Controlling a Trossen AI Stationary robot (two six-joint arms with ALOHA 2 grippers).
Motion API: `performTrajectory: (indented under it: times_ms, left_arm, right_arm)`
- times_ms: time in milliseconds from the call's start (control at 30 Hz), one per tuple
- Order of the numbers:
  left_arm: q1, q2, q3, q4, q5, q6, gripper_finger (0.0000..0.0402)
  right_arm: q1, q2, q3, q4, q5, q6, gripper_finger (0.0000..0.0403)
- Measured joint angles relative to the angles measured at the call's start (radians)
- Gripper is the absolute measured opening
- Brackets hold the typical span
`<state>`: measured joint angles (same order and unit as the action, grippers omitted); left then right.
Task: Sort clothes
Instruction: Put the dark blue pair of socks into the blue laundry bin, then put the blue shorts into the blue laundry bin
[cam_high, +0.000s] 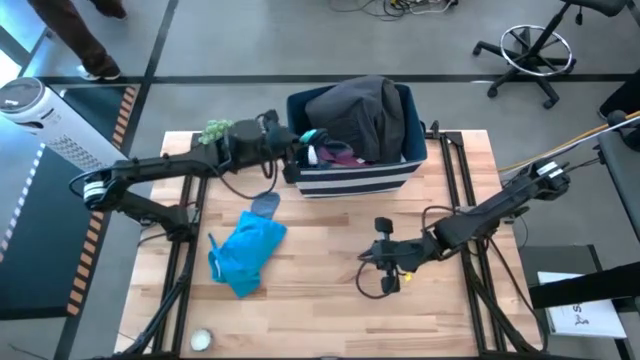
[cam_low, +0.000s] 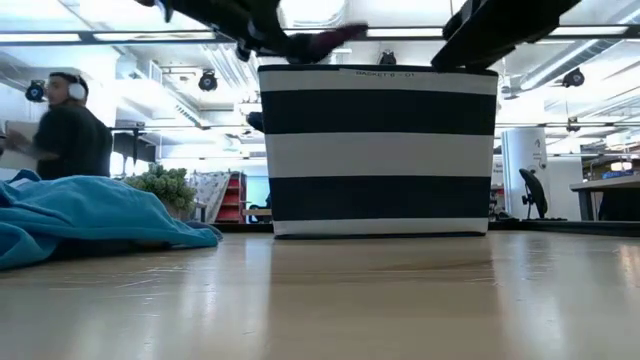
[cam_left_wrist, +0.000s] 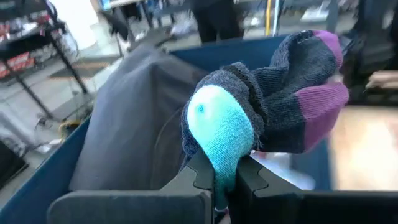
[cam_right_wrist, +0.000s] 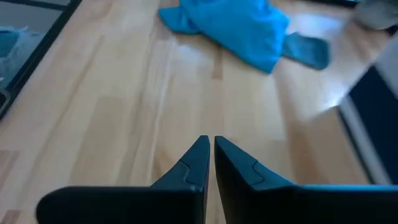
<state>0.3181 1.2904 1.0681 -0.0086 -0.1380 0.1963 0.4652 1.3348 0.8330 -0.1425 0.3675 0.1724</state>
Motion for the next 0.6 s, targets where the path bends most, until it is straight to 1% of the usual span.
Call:
performTrajectory:
  times_ms: [100, 200, 300, 400, 500, 600]
  left_arm:
    - [0.026, 0.057, 0.069, -0.068, 0.021, 0.005, 0.0005]
    - [0.032, 0.114, 0.125, -0.112, 0.026, 0.012, 0.0026]
    - [0.032, 0.164, 0.185, -0.17, 0.026, 0.022, 0.0062]
    - [0.026, 0.206, 0.241, -0.21, 0.029, 0.024, 0.0108]
    - [0.02, 0.229, 0.266, -0.227, 0.06, 0.03, 0.0154]
    - [0.01, 0.225, 0.274, -0.225, 0.069, 0.029, 0.0197]
  right_arm:
    - [0.002, -0.028, 0.0, -0.019, 0.025, -0.005, 0.0002]
    - [0.002, -0.038, 0.0, -0.02, 0.027, -0.012, 0.0002]
    - [0.002, -0.036, 0.0, -0.022, 0.029, -0.025, 0.0001]
    - [0.002, -0.025, 0.0, -0.035, 0.028, -0.033, 0.0]
    - [0.002, -0.014, 0.0, -0.035, 0.027, -0.034, 0.0]
    - [0.005, -0.005, 0.0, -0.032, 0.027, -0.027, 0.0]
